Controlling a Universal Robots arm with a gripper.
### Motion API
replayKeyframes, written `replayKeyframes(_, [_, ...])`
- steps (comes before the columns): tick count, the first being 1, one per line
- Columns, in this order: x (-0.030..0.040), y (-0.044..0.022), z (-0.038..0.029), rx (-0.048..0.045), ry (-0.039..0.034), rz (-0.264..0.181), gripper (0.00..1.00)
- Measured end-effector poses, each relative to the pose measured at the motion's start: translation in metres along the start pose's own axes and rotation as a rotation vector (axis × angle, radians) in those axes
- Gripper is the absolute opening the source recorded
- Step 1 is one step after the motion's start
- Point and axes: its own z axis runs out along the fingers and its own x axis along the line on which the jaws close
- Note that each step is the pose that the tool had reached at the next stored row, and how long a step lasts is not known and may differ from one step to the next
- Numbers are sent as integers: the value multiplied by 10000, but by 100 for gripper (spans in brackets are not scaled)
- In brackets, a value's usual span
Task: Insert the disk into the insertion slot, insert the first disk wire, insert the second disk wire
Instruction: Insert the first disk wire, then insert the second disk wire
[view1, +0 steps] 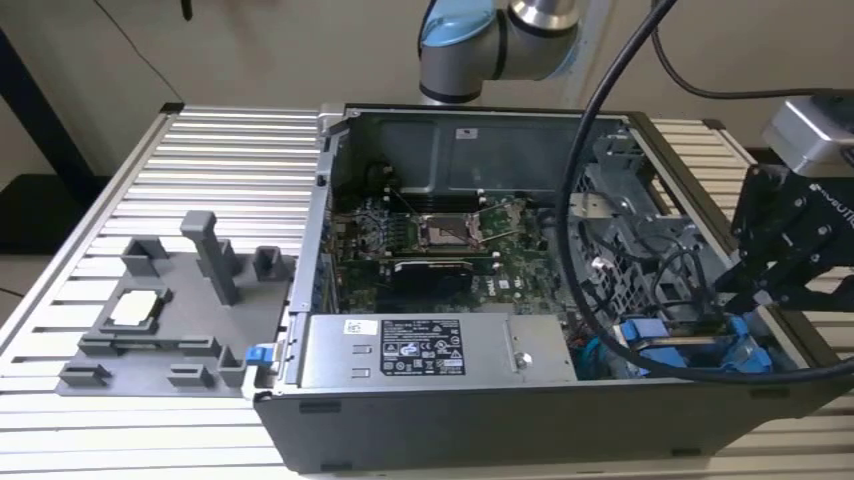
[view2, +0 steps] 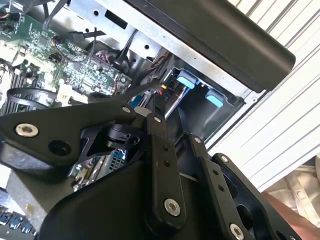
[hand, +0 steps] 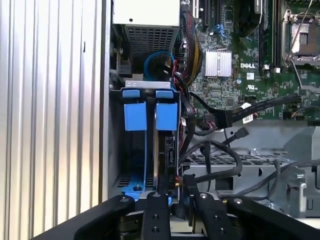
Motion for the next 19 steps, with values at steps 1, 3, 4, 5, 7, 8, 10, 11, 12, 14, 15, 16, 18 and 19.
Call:
replayKeyframes(1, [-1,1,-22,0,-1,0,27])
replayKeyframes(3, [-5,5,-69,0,-2,0,27])
replayKeyframes(4, [-6,7,-92,0,-2,0,27])
replayKeyframes(5, [-8,10,-118,0,0,0,27])
replayKeyframes(7, [-11,16,-168,0,-2,0,27])
replayKeyframes(8, [-13,21,-193,0,-1,1,27])
replayKeyframes(10, [-16,27,-232,1,0,0,27])
replayKeyframes(11, [-16,27,-237,1,-2,-1,27])
replayKeyframes(12, [-16,28,-237,0,-4,-1,27])
replayKeyframes(14, [-16,28,-239,1,-4,0,27])
replayKeyframes(15, [-22,29,-242,1,1,0,27])
replayKeyframes(16, [-43,29,-241,1,1,1,27])
replayKeyframes(18, [-102,28,-235,1,-1,0,27])
replayKeyframes(19, [-132,27,-233,0,-1,0,27])
